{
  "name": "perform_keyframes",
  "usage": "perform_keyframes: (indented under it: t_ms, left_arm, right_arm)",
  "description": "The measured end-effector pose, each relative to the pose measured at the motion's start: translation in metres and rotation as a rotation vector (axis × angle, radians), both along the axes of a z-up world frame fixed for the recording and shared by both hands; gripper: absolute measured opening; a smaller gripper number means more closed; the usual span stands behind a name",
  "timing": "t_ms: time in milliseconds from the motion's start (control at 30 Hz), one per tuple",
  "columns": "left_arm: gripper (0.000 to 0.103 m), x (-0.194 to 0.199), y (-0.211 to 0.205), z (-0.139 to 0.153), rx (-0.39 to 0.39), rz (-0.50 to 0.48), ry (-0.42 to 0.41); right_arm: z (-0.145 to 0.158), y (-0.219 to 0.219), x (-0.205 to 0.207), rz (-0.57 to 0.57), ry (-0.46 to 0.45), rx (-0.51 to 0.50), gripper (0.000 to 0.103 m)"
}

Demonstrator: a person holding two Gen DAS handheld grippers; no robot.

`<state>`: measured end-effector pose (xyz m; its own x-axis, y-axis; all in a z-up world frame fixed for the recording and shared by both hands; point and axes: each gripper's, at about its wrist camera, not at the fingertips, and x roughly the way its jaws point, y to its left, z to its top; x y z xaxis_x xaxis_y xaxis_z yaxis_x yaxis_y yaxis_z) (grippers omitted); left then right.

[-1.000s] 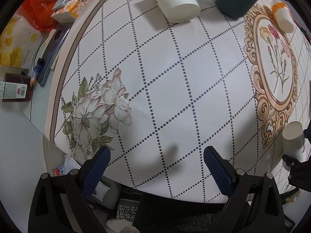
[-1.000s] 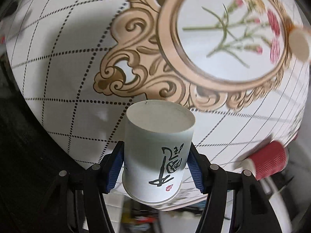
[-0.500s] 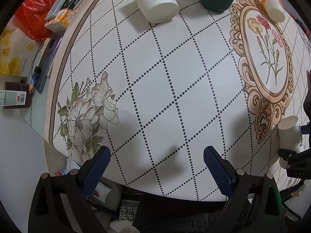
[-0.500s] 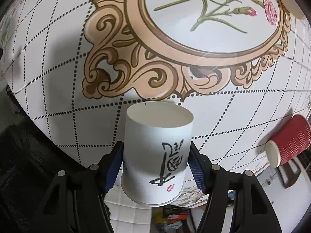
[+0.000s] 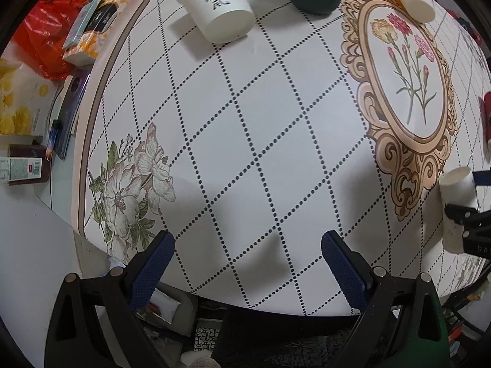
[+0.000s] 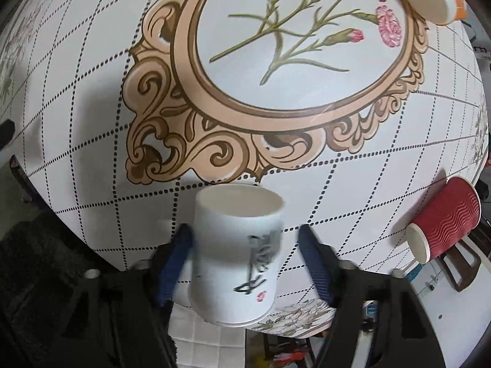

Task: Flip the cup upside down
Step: 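Rotate the white cup upside down in the right tool, then lower the inverted cup onto the floral mat and open the right tool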

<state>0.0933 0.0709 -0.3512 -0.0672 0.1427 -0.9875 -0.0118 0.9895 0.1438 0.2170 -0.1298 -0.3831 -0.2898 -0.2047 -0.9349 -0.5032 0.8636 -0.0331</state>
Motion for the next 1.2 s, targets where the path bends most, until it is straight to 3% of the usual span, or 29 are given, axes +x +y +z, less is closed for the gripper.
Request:
perform_keyframes:
  t_ms: [167,333,533,700,900,1200]
  left_arm:
    - [0.098,0.005,-0.016,0.007,0.0,-0.019,-0.003]
    - [0.098,0.013,-0.031,0.012,-0.005,-0.032,-0.005]
    - [0.098,0.024,-0.044,0.013,-0.023,-0.048,-0.005]
    - [0.098,0.031,-0.061,0.014,-0.016,-0.083,-0.01]
    - [0.098,0.034,-0.077,0.013,-0.012,-0.115,-0.013]
    - [0.098,0.032,-0.081,0.023,-0.019,-0.138,-0.042]
  right_arm:
    - [0.026,-0.01,0.004,-0.026,-0.085,0.019,0.062]
    - [0.062,-0.018,0.007,-0.103,-0.248,0.085,0.062]
    - [0.096,-0.036,0.012,-0.275,-0.559,0.211,0.062]
    - [0.088,-0.03,-0.006,-0.376,-0.781,0.295,0.062]
    - [0.075,-0.023,-0.019,-0.376,-0.84,0.3,0.062]
    - [0.078,-0.021,-0.029,-0.404,-0.82,0.293,0.062]
